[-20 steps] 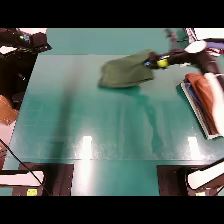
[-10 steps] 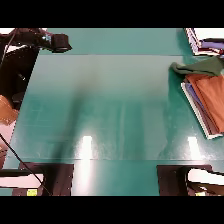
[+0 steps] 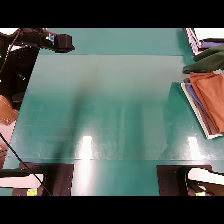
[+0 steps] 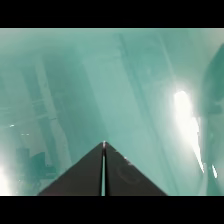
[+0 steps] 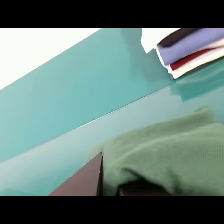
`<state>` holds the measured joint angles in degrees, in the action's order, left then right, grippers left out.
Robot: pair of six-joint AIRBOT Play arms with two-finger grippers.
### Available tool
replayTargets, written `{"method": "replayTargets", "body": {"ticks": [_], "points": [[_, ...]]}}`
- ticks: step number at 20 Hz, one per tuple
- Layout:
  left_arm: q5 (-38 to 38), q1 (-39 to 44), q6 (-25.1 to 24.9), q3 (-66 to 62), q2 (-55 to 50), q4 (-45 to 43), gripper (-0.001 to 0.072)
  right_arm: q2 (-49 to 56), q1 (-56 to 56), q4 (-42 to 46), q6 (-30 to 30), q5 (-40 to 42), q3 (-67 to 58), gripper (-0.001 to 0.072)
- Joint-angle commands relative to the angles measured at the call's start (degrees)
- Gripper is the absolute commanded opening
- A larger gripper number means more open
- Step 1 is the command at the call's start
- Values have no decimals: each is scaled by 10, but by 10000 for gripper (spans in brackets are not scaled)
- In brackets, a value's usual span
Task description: Fold the shirts.
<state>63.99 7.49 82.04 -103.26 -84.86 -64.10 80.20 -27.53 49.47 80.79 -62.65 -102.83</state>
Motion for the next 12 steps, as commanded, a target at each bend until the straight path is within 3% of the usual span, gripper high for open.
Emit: {"method": "replayTargets", "body": {"ticks": [1,12], "points": [[1,0,0,0,0,0,36,-10,-37,7,-3,-96,-43,20],[13,0,-11,0,0,0,36,-183,-163,272,-14,-122,299,38]]}}
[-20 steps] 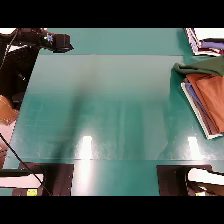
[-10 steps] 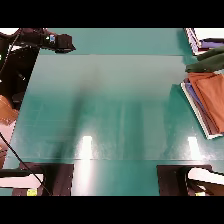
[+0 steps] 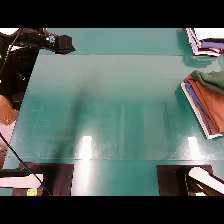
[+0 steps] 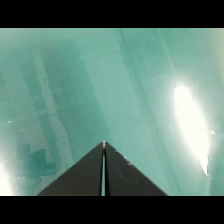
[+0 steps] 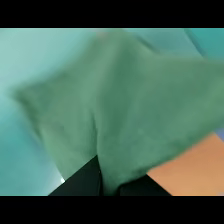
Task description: Fold the shirts.
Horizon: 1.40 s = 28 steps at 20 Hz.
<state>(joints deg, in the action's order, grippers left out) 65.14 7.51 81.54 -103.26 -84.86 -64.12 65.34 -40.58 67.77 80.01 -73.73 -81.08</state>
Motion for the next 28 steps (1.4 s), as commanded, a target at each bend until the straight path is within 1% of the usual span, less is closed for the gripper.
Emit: {"method": "replayTargets", "body": {"ticks": [1,2,3,4,5,6,9,10,12,16,17,18,19,21,22,25,28], "points": [[1,0,-6,0,0,0,36,-40,-44,105,-6,-15,102,177],[2,0,-6,0,0,0,36,-44,-59,104,-6,-15,121,411],[2,0,-6,0,0,0,36,-47,-76,98,-5,-15,135,577],[2,0,-6,0,0,0,36,-50,-88,97,-4,-20,143,611],[2,0,-6,0,0,0,36,-53,-93,90,-4,-25,142,611],[2,0,-7,0,0,0,36,-58,-91,63,-5,-24,135,611],[2,0,-10,0,0,0,37,-71,-36,-49,-6,-12,94,610],[1,0,-10,0,0,0,37,-71,3,-87,-6,-14,76,610],[1,0,-10,0,0,1,36,-71,97,-128,-5,-8,52,610],[-3,0,-8,0,0,2,37,-67,301,-122,-5,27,45,605],[-2,0,-8,0,0,2,37,-63,341,-121,-5,35,45,559],[-2,0,-8,0,0,2,37,-56,378,-121,-6,44,45,488],[-2,0,-8,0,0,2,37,-49,409,-121,-6,51,45,367],[-2,0,-8,0,0,2,37,-36,460,-121,-6,55,45,84],[-2,0,-8,0,0,2,36,-30,479,-121,-6,54,45,21],[-2,0,-8,0,0,2,36,-22,508,-121,-6,55,46,21],[-2,0,-8,0,0,2,37,-22,511,-122,-6,54,46,21]]}}
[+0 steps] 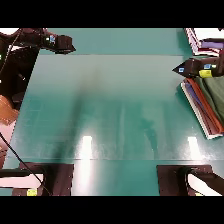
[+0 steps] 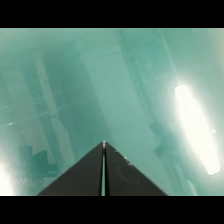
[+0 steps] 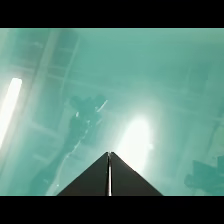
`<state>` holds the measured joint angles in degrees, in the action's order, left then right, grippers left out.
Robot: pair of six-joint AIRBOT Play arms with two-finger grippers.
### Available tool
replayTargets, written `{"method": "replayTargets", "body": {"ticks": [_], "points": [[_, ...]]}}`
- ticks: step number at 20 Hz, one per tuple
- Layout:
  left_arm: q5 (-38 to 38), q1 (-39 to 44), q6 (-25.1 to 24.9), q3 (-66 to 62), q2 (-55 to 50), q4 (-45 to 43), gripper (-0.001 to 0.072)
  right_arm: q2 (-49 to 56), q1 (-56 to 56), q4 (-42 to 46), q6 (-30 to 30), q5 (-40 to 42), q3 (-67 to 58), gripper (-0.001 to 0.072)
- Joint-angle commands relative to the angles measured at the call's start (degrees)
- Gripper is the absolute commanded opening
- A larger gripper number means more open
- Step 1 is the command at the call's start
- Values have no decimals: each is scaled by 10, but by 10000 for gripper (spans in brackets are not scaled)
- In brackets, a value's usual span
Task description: Fold the shirts.
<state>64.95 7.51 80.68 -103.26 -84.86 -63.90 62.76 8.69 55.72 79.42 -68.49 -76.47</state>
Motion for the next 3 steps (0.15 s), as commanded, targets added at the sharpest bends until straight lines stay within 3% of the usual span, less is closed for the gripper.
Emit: {"method": "replayTargets", "body": {"ticks": [1,3], "points": [[0,0,0,0,0,0,37,3,18,-1,0,1,0,21],[0,0,0,0,0,0,37,3,18,-1,0,-3,0,21]]}}
